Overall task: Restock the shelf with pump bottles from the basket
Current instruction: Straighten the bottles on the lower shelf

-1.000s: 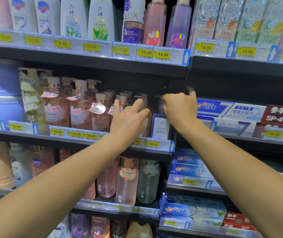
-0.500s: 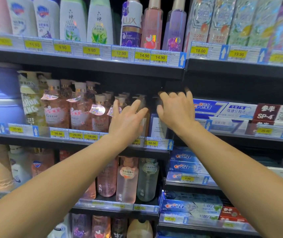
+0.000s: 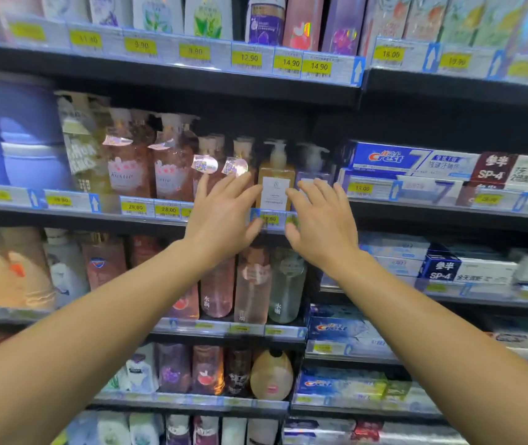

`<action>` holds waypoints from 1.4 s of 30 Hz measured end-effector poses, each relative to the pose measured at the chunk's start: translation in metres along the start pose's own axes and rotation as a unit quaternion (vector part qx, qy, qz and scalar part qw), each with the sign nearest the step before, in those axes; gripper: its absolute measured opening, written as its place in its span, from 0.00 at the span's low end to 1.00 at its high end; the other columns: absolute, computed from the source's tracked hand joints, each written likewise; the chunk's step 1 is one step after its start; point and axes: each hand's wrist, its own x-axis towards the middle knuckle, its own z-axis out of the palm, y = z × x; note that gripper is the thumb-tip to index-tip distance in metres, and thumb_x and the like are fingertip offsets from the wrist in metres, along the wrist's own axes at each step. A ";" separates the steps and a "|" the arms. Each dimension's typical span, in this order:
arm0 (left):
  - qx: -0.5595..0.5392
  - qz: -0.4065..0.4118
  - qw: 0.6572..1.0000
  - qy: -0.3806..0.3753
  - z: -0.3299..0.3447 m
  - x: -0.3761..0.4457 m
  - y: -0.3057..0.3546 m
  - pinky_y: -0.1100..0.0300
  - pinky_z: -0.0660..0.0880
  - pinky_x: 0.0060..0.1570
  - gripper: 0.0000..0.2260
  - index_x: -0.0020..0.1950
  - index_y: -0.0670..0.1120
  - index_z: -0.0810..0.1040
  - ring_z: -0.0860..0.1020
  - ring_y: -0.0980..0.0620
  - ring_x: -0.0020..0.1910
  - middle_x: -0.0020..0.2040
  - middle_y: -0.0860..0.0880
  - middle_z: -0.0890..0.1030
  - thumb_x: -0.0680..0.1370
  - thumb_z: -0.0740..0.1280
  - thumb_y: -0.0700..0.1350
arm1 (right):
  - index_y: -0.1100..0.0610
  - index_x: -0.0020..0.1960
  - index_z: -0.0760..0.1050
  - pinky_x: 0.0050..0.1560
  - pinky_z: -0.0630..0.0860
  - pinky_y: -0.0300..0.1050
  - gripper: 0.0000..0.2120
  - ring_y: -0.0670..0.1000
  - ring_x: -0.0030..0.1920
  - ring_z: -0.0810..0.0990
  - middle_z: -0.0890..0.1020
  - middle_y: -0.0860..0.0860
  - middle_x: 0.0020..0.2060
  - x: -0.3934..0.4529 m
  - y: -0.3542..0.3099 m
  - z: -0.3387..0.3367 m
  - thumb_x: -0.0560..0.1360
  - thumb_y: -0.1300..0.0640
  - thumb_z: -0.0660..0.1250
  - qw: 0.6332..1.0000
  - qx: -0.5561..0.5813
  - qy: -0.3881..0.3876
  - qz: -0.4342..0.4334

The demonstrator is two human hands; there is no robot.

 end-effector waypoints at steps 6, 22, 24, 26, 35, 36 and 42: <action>-0.008 -0.012 0.998 -0.066 -0.010 -0.061 -0.021 0.36 0.57 0.70 0.26 0.69 0.46 0.74 0.71 0.41 0.69 0.71 0.43 0.72 0.73 0.68 0.54 | 0.56 0.72 0.68 0.73 0.55 0.59 0.31 0.61 0.72 0.63 0.70 0.55 0.70 -0.045 -0.047 0.004 0.72 0.47 0.68 0.995 0.014 -0.098 0.004; -0.016 -0.104 0.971 -0.214 -0.022 -0.226 -0.087 0.37 0.63 0.69 0.29 0.73 0.45 0.71 0.70 0.40 0.70 0.72 0.41 0.71 0.74 0.69 0.54 | 0.57 0.72 0.66 0.72 0.59 0.55 0.30 0.61 0.71 0.64 0.69 0.55 0.69 -0.118 -0.170 0.053 0.73 0.48 0.67 0.970 0.111 -0.214 -0.026; -0.007 -0.130 0.966 -0.223 -0.022 -0.236 -0.100 0.38 0.62 0.70 0.29 0.73 0.46 0.71 0.70 0.40 0.70 0.72 0.41 0.71 0.74 0.69 0.55 | 0.58 0.72 0.66 0.71 0.61 0.53 0.30 0.60 0.70 0.65 0.70 0.55 0.69 -0.112 -0.183 0.063 0.73 0.49 0.67 0.965 0.136 -0.219 -0.036; -0.003 -0.162 0.961 -0.223 -0.022 -0.246 -0.116 0.39 0.65 0.68 0.29 0.72 0.45 0.71 0.71 0.40 0.69 0.71 0.41 0.72 0.73 0.68 0.55 | 0.58 0.71 0.66 0.70 0.63 0.52 0.29 0.59 0.68 0.66 0.70 0.55 0.68 -0.105 -0.198 0.073 0.73 0.50 0.68 0.959 0.172 -0.223 -0.039; 0.021 -0.287 0.937 -0.201 -0.031 -0.270 -0.183 0.43 0.67 0.69 0.29 0.72 0.43 0.71 0.69 0.40 0.71 0.72 0.40 0.71 0.73 0.73 0.50 | 0.56 0.75 0.61 0.66 0.67 0.50 0.31 0.56 0.70 0.64 0.64 0.51 0.72 -0.063 -0.269 0.115 0.75 0.50 0.66 0.923 0.296 -0.245 -0.040; 0.021 -0.297 0.935 -0.195 -0.031 -0.270 -0.191 0.45 0.66 0.70 0.30 0.73 0.42 0.71 0.69 0.40 0.71 0.72 0.40 0.71 0.74 0.73 0.50 | 0.56 0.74 0.61 0.65 0.67 0.50 0.31 0.56 0.69 0.65 0.65 0.51 0.72 -0.058 -0.276 0.117 0.75 0.51 0.67 0.921 0.305 -0.240 -0.036; -0.007 -0.319 0.932 -0.172 -0.022 -0.264 -0.234 0.51 0.64 0.70 0.29 0.74 0.42 0.69 0.67 0.43 0.72 0.73 0.42 0.69 0.75 0.71 0.49 | 0.54 0.74 0.61 0.59 0.70 0.49 0.31 0.56 0.66 0.68 0.65 0.50 0.71 -0.033 -0.306 0.133 0.75 0.51 0.68 0.915 0.346 -0.209 0.019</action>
